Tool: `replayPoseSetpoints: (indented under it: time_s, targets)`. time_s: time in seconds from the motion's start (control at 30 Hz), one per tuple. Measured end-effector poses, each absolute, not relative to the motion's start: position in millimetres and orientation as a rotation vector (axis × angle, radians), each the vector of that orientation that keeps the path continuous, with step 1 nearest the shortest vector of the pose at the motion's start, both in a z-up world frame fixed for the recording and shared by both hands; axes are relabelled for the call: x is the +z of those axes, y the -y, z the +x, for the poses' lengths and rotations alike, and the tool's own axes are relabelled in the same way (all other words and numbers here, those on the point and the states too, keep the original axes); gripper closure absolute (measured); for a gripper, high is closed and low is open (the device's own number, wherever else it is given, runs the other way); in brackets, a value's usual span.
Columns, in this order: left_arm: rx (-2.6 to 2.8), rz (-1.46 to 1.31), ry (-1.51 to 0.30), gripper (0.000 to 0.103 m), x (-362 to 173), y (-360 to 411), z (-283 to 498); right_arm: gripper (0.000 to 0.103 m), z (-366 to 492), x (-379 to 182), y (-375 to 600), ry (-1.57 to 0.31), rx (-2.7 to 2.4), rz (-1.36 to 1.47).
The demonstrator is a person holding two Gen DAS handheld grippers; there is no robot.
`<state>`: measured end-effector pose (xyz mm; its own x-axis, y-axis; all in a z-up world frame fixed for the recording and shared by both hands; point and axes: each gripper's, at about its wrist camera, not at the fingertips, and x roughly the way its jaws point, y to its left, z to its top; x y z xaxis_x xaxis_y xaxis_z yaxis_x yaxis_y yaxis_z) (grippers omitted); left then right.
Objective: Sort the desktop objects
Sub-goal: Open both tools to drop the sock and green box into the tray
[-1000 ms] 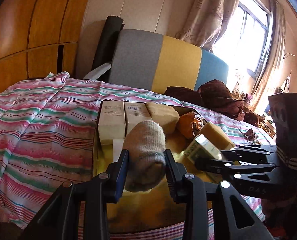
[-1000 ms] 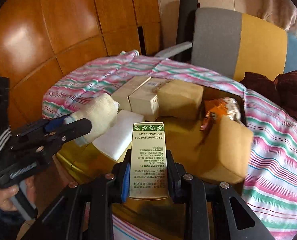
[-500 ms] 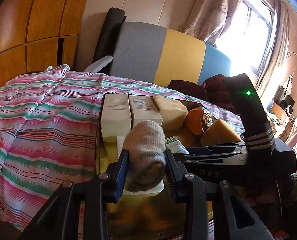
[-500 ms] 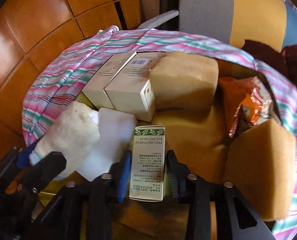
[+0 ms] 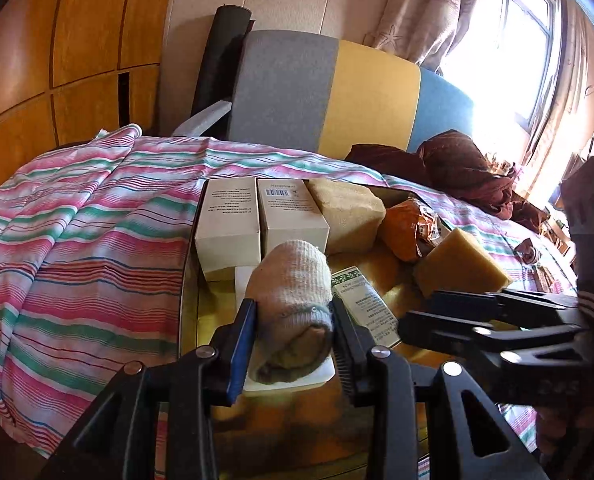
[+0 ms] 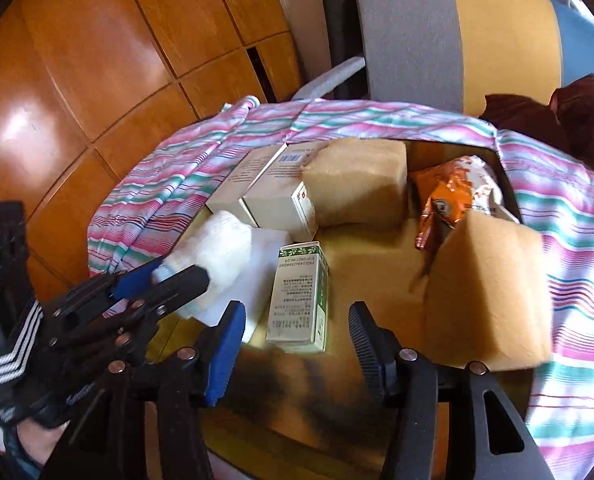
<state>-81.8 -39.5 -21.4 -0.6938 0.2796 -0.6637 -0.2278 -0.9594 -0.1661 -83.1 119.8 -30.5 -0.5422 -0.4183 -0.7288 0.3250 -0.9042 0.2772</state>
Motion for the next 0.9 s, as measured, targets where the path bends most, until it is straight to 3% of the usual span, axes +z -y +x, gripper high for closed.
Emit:
replayPoseSetpoints:
  time_s: [0.43, 0.53, 0.9]
  targets:
    - [2.740, -1.107, -0.066, 0.057, -21.7, 24.2, -89.1, 0.041, -42.2, -22.1, -182.4, 0.232, -2.551, 1.100]
    - [2.767, -1.122, -0.108, 0.044, -23.7, 26.4, -89.0, 0.041, -36.5, -25.2, -205.0, 0.295, -2.577, 1.098]
    - [2.781, -1.102, -0.111, 0.044, -17.7, 30.8, -82.6, 0.036, -3.3, -15.3, -268.9, 0.402, -2.704, 0.996]
